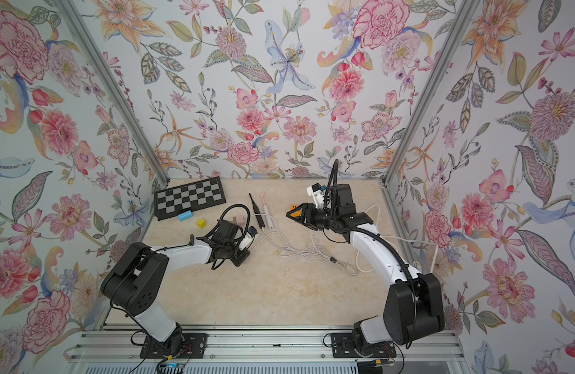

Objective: Charge the electric toothbrush
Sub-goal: Pick up the charging cable from the center of the board.

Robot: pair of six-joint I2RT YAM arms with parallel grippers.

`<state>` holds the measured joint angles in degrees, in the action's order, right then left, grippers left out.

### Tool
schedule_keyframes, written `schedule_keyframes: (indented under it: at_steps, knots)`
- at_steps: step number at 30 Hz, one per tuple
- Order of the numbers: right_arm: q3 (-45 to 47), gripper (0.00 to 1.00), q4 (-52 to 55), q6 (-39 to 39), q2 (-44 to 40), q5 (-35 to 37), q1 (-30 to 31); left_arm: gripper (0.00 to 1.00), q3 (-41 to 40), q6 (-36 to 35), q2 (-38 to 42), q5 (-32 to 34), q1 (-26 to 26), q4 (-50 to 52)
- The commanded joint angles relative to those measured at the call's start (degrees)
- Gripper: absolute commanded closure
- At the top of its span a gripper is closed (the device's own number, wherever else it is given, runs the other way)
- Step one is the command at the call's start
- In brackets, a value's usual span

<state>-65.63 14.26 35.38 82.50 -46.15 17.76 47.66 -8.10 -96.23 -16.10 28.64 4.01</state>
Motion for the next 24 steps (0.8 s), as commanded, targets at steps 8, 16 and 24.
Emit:
schedule_keyframes:
  at_steps: [8,16,24]
  knots:
    - [-7.58,0.37,0.41,-10.70,-0.07,-8.10,-0.63,1.00,-17.40,-52.19,29.73,-5.81,4.48,-35.49]
    - [-8.41,0.28,0.43,-15.25,1.55,-10.82,5.08,1.00,-17.03,-63.72,30.04,-7.89,4.87,-48.13]
    - [-9.77,0.45,-2.65,-10.04,7.58,-13.13,11.05,1.00,-17.86,-64.85,29.39,-8.42,6.51,-54.59]
